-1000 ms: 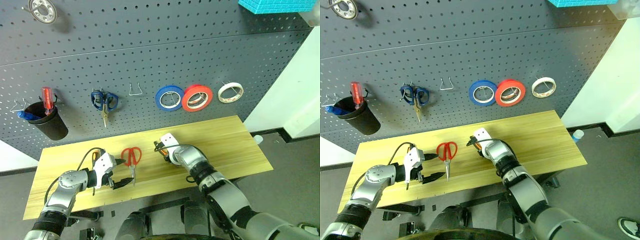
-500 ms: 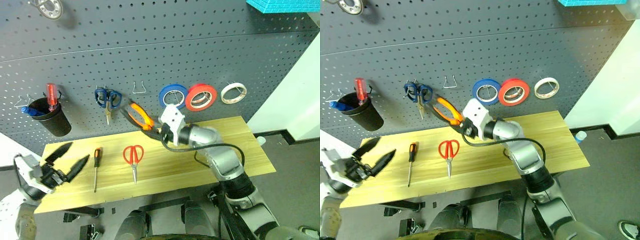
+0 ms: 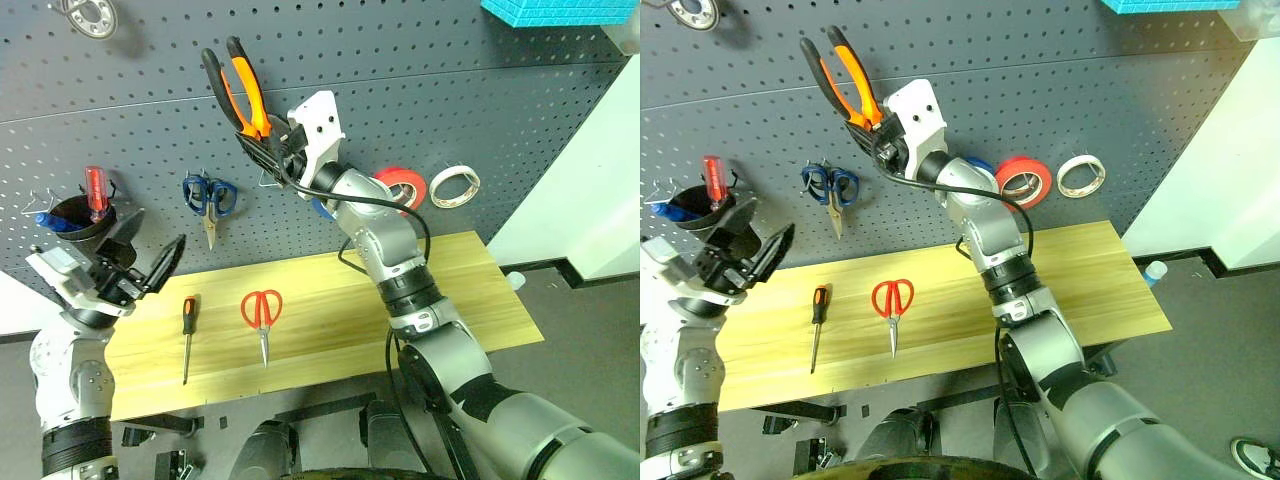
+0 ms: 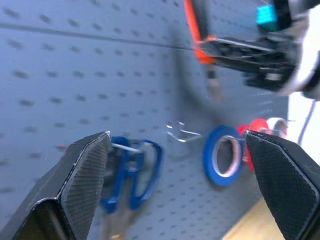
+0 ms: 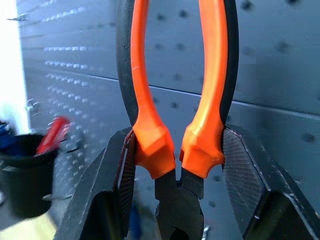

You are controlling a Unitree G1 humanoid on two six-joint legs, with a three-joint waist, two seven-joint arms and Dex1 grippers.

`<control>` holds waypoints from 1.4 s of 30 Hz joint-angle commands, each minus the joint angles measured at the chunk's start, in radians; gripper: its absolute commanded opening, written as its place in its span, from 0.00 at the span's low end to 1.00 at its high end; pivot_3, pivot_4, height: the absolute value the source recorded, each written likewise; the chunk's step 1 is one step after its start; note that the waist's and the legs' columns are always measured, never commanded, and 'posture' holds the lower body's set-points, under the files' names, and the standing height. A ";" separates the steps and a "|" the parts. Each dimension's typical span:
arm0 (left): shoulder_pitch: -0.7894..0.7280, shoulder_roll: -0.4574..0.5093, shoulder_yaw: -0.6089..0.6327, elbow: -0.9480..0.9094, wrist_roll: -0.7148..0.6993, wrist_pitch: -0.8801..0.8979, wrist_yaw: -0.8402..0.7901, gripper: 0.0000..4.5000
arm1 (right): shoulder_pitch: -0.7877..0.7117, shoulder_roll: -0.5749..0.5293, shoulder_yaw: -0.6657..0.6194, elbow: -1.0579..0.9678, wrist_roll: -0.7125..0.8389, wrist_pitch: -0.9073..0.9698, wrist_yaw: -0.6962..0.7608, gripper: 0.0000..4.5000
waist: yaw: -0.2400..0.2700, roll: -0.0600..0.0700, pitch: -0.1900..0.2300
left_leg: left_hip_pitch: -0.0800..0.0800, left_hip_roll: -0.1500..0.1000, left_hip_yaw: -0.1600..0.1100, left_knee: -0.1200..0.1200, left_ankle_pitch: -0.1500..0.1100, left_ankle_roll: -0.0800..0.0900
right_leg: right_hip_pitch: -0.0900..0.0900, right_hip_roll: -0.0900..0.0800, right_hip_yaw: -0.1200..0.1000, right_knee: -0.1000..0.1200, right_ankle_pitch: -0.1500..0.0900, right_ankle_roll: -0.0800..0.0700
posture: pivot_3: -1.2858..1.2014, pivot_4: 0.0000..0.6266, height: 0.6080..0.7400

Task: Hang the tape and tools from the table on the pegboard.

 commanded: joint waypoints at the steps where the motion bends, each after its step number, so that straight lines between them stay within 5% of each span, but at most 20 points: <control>1: -0.015 0.014 -0.002 -0.018 0.011 -0.008 -0.003 1.00 | -0.080 0.041 -0.046 0.085 0.028 -0.132 0.003 0.47 | -0.010 0.000 0.000 | 0.000 0.000 0.000 0.000 0.000 0.000 | 0.000 0.000 0.000 0.000 0.000 0.000 | 0.49 0.10 0.98; 19: 0.014 0.025 0.007 -0.009 0.035 -0.004 -0.018 1.00 | -0.207 0.114 -0.103 0.547 -0.017 -0.515 -0.016 0.47 | -0.035 0.002 0.001 | 0.001 0.003 -0.001 -0.001 0.001 -0.001 | -0.001 0.003 0.001 0.002 0.000 -0.001 | 0.51 0.15 0.98; 42: 0.310 0.020 0.073 -0.261 -0.033 0.068 0.050 1.00 | -0.158 0.160 -0.106 0.594 -0.025 -0.706 0.024 0.47 | 0.022 0.010 0.031 | 0.001 0.011 0.001 -0.002 0.000 -0.001 | -0.002 0.011 0.001 0.002 0.001 -0.005 | 0.54 0.24 0.98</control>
